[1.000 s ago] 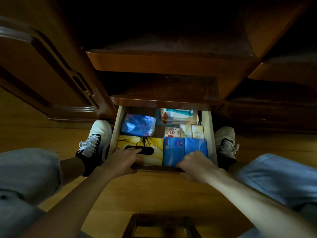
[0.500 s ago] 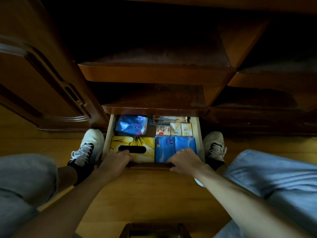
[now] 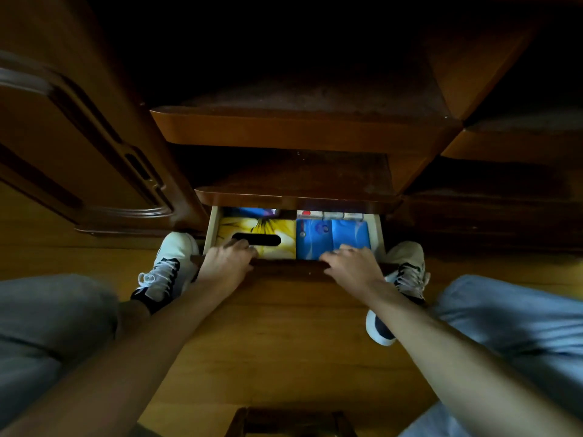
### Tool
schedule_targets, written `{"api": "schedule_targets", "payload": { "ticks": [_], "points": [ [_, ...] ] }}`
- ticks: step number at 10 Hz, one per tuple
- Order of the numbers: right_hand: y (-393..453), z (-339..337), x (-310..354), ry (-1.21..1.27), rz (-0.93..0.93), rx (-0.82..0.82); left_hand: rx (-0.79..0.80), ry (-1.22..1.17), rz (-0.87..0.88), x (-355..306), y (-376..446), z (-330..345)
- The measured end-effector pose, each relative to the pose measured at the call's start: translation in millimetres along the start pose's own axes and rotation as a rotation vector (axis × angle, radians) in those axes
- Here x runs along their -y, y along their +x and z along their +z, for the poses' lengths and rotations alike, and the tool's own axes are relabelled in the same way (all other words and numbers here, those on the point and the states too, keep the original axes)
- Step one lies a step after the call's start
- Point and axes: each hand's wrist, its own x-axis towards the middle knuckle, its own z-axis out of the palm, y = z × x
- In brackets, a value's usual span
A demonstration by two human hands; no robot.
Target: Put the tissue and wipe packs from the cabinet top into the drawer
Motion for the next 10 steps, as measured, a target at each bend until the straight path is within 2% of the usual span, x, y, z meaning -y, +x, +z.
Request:
{"api": "schedule_targets", "payload": {
  "ticks": [1, 2, 3, 4, 5, 6, 8, 9, 10],
  "points": [
    [20, -7, -10, -0.053, 0.108, -0.197, -0.241, 0.099, 0.003, 15, 25, -11],
    [46, -15, -28, -0.057, 0.144, -0.301, -0.265, 0.200, 0.069, 28, 57, -23],
    [72, -16, -38, -0.056, 0.181, -0.303, -0.198, 0.267, 0.188, 29, 77, -14],
    [89, -9, -52, -0.062, 0.190, -0.304, -0.229, 0.292, 0.071, 31, 99, 0],
    [95, 6, -65, -0.092, 0.110, -0.367, -0.236, 0.311, 0.027, 39, 116, 8],
    [90, 21, -70, -0.111, 0.086, -0.456, -0.307, 0.294, 0.114, 51, 118, 19],
    [95, -19, -47, -0.087, 0.176, -0.237, -0.216, 0.406, 0.095, 41, 119, 4],
    [86, -52, -29, 0.087, 0.159, -0.232, -0.236, 0.369, 0.117, 32, 106, -16],
    [70, -105, -23, 0.398, -0.028, -0.377, -0.251, 0.346, 0.273, 51, 80, -49]
  ]
}}
